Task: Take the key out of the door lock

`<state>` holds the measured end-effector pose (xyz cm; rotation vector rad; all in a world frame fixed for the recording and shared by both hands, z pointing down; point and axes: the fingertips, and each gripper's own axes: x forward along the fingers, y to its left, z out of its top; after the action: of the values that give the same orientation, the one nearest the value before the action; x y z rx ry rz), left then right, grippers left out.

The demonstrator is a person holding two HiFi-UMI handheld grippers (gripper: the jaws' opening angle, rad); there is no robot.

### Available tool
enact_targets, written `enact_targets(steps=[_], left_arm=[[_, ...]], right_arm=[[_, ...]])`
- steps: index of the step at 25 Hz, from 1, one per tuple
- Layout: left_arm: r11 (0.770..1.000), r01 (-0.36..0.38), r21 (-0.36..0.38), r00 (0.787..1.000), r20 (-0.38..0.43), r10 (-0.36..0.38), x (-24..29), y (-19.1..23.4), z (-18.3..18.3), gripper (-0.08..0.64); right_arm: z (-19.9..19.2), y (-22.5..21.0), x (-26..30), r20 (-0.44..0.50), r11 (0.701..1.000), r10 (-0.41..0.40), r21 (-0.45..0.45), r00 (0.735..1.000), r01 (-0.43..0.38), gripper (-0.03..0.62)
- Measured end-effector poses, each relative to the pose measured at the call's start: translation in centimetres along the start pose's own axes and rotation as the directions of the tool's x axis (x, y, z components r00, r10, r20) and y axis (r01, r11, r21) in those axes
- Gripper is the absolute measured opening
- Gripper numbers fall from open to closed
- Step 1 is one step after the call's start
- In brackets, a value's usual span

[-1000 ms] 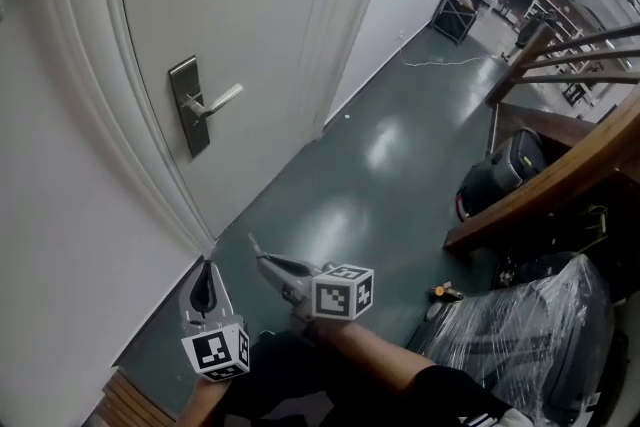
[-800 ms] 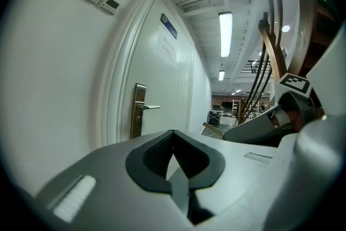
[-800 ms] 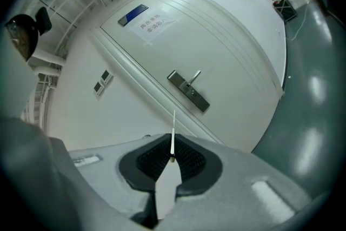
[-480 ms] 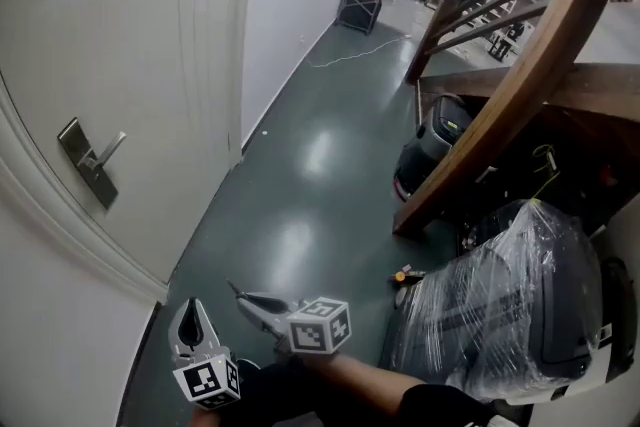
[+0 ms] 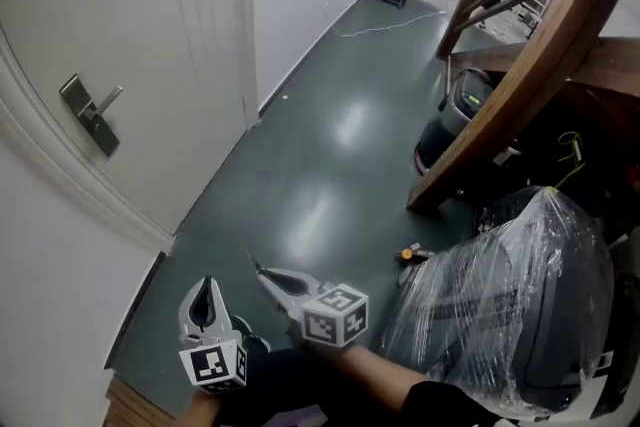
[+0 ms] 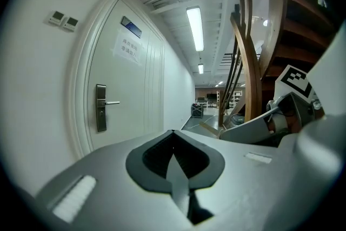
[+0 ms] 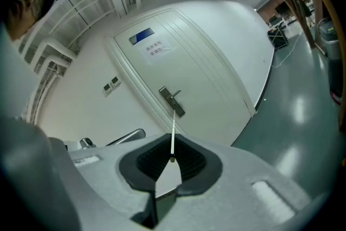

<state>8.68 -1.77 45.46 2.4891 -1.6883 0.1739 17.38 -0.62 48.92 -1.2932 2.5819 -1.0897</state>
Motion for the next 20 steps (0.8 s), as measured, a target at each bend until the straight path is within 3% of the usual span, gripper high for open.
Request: enact_targets(steps=[8,14,20], left_arm=[[0.994,-0.104,0.035,0.991,-0.075,0.107,-6.5,-1.3,-1.4,0.018],[0.993,-0.115,0.02,0.99,-0.086,0.116,-9.1,-1.5,-2.5,0.018],[0.987,-0.163,-0.011,0.983,-0.09,0.161,-13.9,1.6,-4.3,0.018]], right_arm=[[-3.8,2.0,-3.5,-0.038,0.997,0.067,0.051,0.997,-0.065,0.015],[-6.3,1.9,-5.5,-0.071,0.999,0.028,0.047,0.997,-0.025,0.015],[-9.9,5.0,-5.3,-0.13,1.0,0.018,0.001,0.991,-0.018,0.015]])
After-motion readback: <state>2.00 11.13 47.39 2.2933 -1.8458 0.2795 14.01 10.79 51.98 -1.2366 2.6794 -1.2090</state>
